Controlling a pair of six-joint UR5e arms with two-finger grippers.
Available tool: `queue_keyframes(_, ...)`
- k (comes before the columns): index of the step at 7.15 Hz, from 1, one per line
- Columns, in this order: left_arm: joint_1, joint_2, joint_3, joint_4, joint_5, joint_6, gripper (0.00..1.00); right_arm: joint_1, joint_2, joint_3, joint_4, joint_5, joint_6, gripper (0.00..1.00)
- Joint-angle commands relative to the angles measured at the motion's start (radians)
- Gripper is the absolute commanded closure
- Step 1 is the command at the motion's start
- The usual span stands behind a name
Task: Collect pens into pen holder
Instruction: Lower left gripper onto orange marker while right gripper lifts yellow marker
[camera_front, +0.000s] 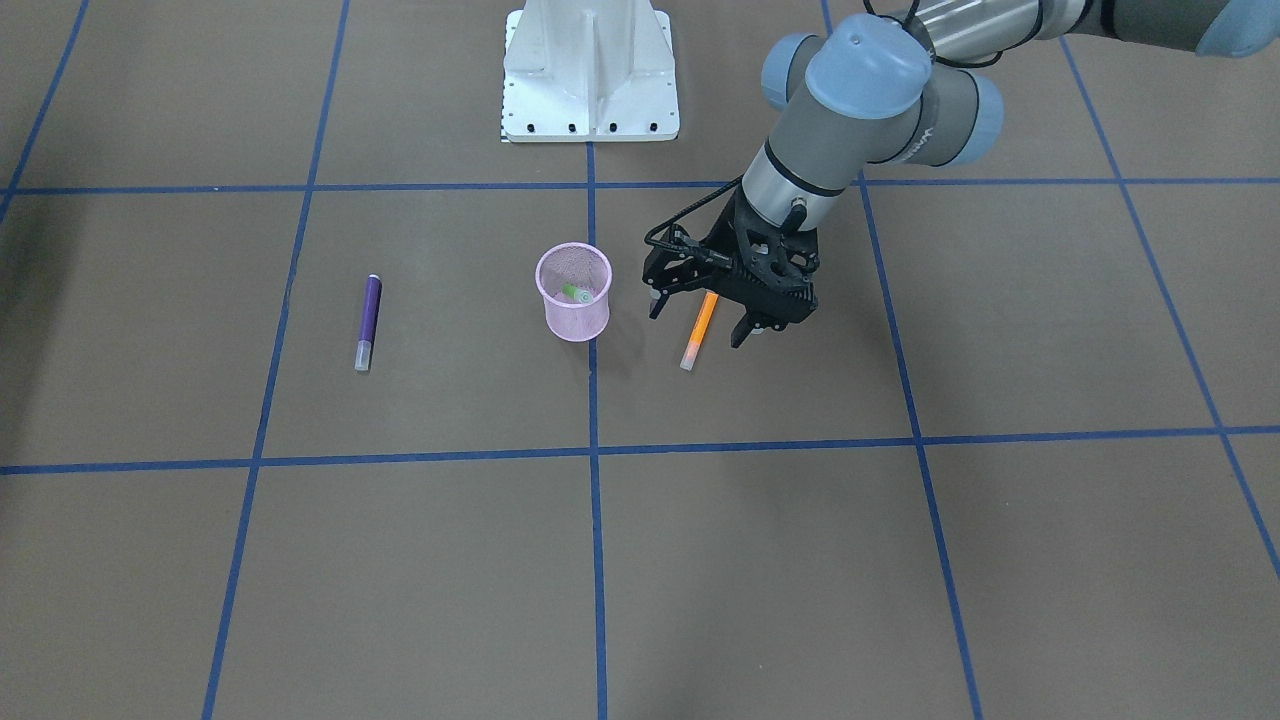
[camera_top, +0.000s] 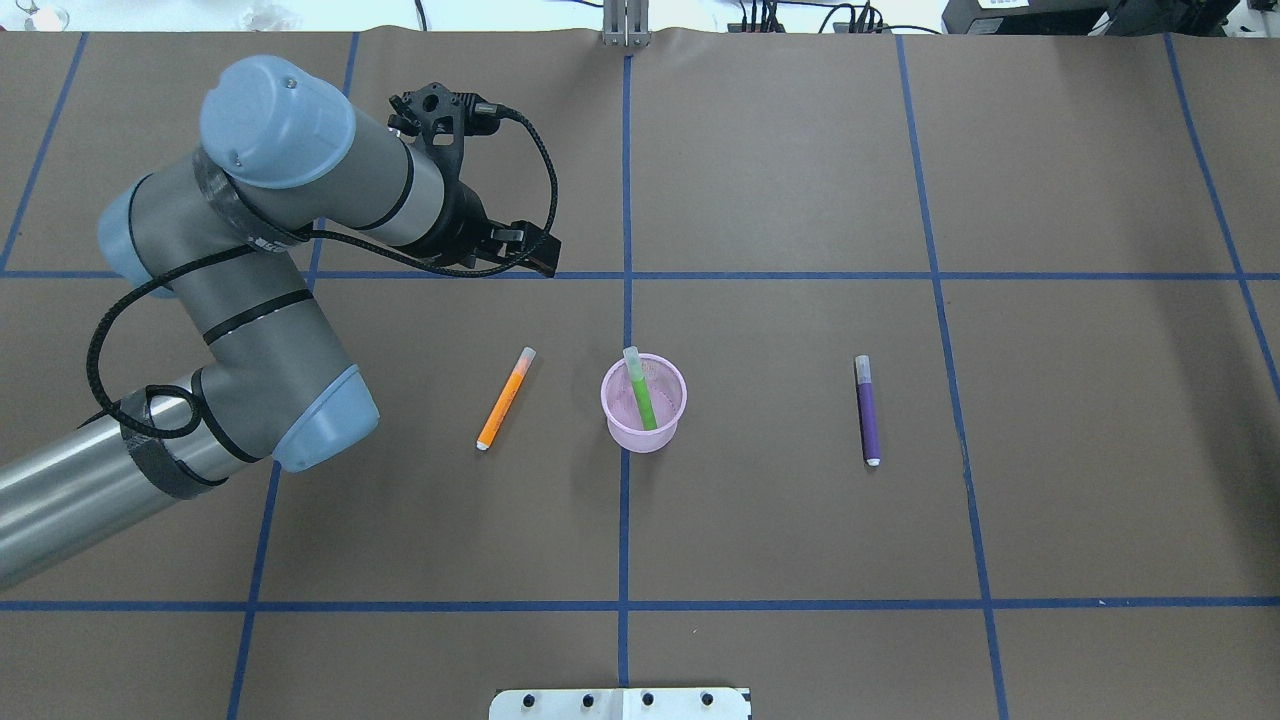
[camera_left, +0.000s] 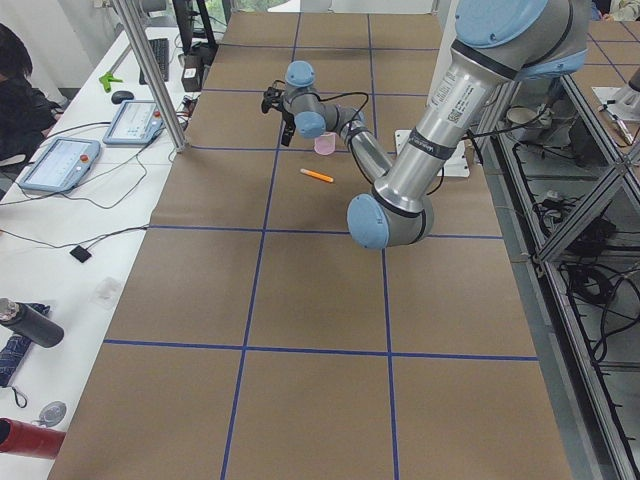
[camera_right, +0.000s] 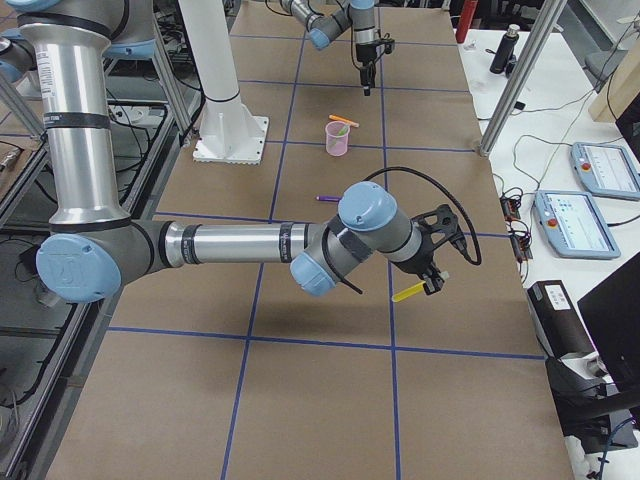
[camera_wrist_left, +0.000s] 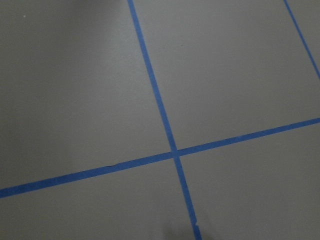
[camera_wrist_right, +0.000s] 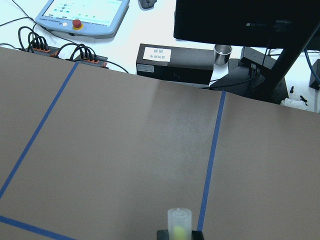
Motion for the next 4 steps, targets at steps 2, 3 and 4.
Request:
queue_keyframes(2, 0.020, 0.001, 0.026, 0.008, 0.009, 0.013, 0.01, -0.004, -0.019, -0.123, 0.343, -0.013, 0.181, 1.00)
queue_keyframes(3, 0.030, -0.001, 0.049, 0.007, 0.011, 0.014, 0.02, -0.013, -0.012, -0.124, 0.400, -0.011, 0.199, 1.00)
queue_keyframes(4, 0.049, 0.001, 0.066, 0.007, 0.026, 0.015, 0.02, -0.024, -0.012, -0.119, 0.428, 0.001, 0.210, 1.00)
